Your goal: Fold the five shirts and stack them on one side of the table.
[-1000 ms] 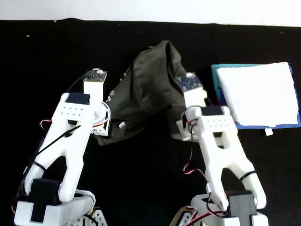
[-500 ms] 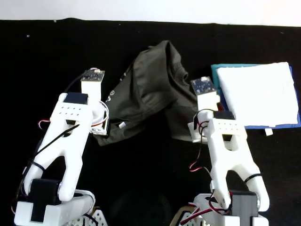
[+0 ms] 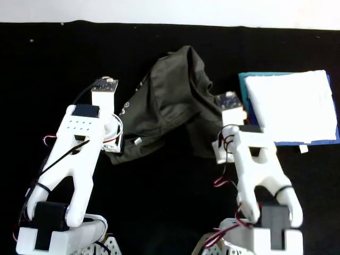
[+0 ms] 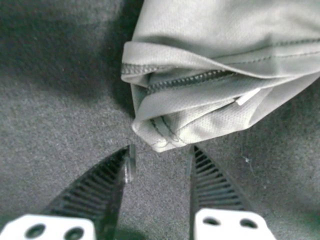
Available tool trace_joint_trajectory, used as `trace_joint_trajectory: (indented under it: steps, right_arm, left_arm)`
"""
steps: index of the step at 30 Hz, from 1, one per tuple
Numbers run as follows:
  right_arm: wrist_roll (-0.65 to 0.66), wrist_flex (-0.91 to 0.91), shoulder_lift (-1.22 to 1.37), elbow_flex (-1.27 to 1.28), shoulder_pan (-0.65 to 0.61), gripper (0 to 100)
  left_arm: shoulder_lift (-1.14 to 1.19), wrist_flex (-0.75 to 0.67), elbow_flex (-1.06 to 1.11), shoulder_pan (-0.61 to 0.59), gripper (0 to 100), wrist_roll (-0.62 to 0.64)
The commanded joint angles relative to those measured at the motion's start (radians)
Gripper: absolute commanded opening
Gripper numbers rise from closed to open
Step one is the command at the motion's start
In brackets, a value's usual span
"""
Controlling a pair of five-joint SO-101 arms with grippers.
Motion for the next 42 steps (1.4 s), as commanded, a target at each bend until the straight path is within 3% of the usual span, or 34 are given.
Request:
trace_joint_trajectory:
  steps: [1,4,8,13,21,28,31,42]
  right_arm:
    - [0.008,0.03,-0.213,-0.01,0.044,0.6]
    - [0.011,0.088,-0.41,-0.035,0.079,0.6]
    - [0.009,0.137,-0.667,-0.124,0.156,0.6]
    - [0.008,0.142,-0.858,-0.237,0.226,0.6]
    - [0.009,0.159,-0.878,-0.248,0.278,0.6]
    - [0.012,0.166,-0.878,-0.174,0.277,0.6]
    - [0.012,0.166,-0.878,-0.156,0.277,0.6]
    - [0.012,0.171,-0.878,-0.157,0.277,0.6]
  left_arm:
    - [-0.042,-0.006,-0.007,-0.013,17,-0.005]
    - [-0.059,0.005,-0.065,-0.042,17,0.008]
    - [-0.079,0.078,-0.209,-0.074,18,0.147]
    - [0.016,0.1,-0.214,0.025,18,0.17]
    - [0.355,-0.008,-0.222,0.202,18,0.172]
    - [0.337,0.249,-0.45,0.302,18,0.183]
    - [0.335,0.272,-0.495,0.36,18,0.187]
    - [0.532,0.089,-0.501,0.426,18,0.187]
